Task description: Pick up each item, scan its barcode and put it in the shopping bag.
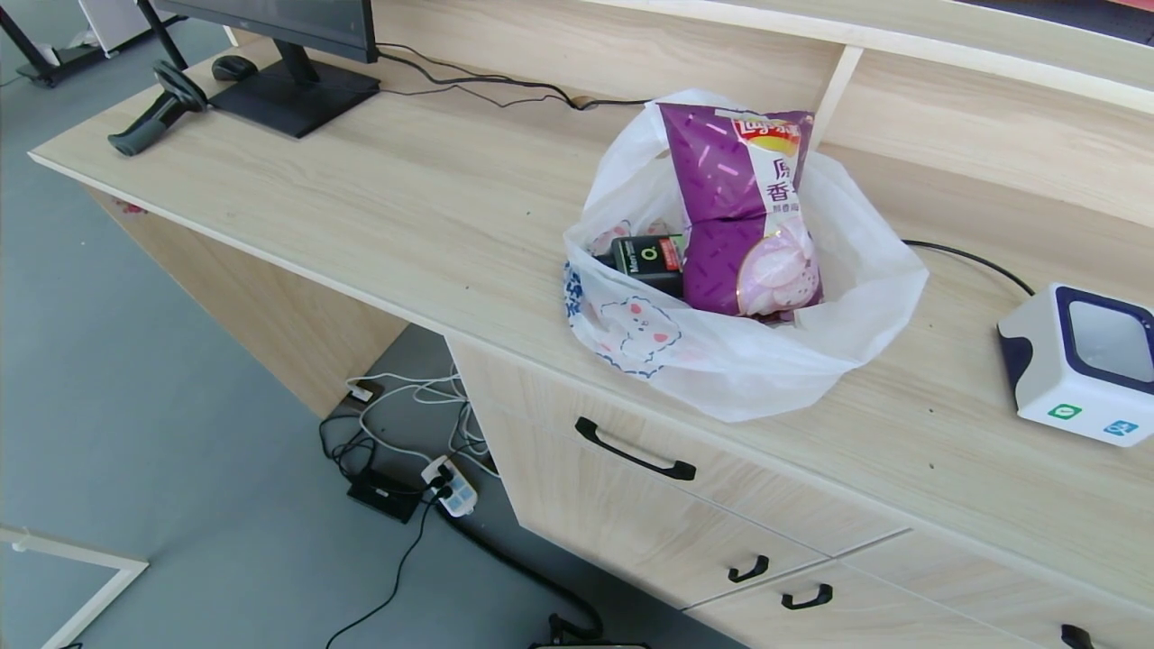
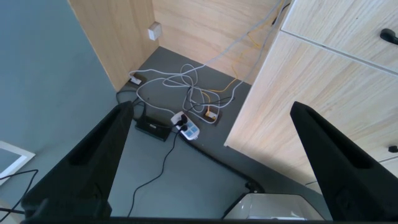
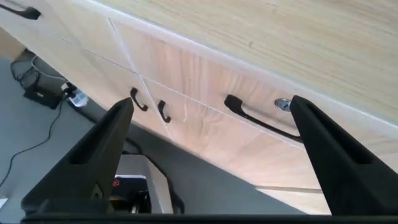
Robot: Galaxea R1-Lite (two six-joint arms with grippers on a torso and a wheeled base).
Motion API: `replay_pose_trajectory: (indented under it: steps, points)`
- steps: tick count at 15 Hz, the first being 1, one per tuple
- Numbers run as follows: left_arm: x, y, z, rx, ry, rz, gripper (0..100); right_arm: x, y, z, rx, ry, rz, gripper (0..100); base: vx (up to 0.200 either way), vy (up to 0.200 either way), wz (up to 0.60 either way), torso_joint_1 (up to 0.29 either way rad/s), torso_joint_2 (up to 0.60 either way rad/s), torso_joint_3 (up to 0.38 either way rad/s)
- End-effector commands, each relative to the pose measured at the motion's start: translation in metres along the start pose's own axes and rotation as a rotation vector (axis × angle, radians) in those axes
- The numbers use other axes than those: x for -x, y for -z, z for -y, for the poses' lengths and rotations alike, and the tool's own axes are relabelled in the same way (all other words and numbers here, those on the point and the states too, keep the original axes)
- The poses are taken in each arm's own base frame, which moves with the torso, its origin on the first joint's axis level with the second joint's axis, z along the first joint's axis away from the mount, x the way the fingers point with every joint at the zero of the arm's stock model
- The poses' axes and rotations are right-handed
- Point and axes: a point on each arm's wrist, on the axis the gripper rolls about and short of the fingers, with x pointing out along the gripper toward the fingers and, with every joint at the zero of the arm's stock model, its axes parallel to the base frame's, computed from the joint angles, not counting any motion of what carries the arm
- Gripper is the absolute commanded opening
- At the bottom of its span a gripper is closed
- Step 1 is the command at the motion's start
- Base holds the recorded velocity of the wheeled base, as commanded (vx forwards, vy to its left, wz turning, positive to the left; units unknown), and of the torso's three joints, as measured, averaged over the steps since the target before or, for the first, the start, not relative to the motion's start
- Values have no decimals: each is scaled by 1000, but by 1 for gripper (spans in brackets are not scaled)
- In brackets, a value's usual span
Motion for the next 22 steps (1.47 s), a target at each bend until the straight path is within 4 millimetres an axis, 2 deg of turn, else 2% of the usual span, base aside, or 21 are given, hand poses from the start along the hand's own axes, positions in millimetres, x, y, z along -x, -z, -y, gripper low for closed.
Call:
replay_pose_trajectory:
  steps: [1, 5, 6, 7, 8, 9, 11, 15, 19, 20, 22]
  points:
    - [0, 0, 0, 0, 0, -1, 100, -3, -1, -1, -36, 46, -39, 100, 0, 0, 0, 0, 0, 0]
    - [0, 0, 0, 0, 0, -1, 100, -24, -27, -8, -118, 45, -83, 100, 0, 0, 0, 0, 0, 0]
    - [0, 0, 0, 0, 0, -1, 100, -34, -34, -11, -146, 78, -92, 100, 0, 0, 0, 0, 0, 0]
    - [0, 0, 0, 0, 0, 0, 100, -35, -38, -10, -170, 144, -57, 100, 0, 0, 0, 0, 0, 0]
    - [0, 0, 0, 0, 0, 0, 100, -27, -34, -9, -185, 236, -1, 100, 0, 0, 0, 0, 0, 0]
    - [0, 0, 0, 0, 0, 0, 100, -19, -22, -9, -178, 287, 39, 100, 0, 0, 0, 0, 0, 0]
    - [0, 0, 0, 0, 0, 0, 100, -8, 5, -11, -87, 267, 108, 100, 0, 0, 0, 0, 0, 0]
    - [0, 0, 0, 0, 0, 0, 100, -11, 7, -15, 45, 127, 176, 100, 0, 0, 0, 0, 0, 0]
    - [0, 0, 0, 0, 0, -1, 100, -11, 8, -21, 97, -148, 178, 100, 0, 0, 0, 0, 0, 0]
    - [0, 0, 0, 0, 0, -1, 100, -10, 8, -21, 79, -138, 176, 100, 0, 0, 0, 0, 0, 0]
    - [0, 0, 0, 0, 0, -1, 100, -13, 8, -18, -40, -2, 126, 100, 0, 0, 0, 0, 0, 0]
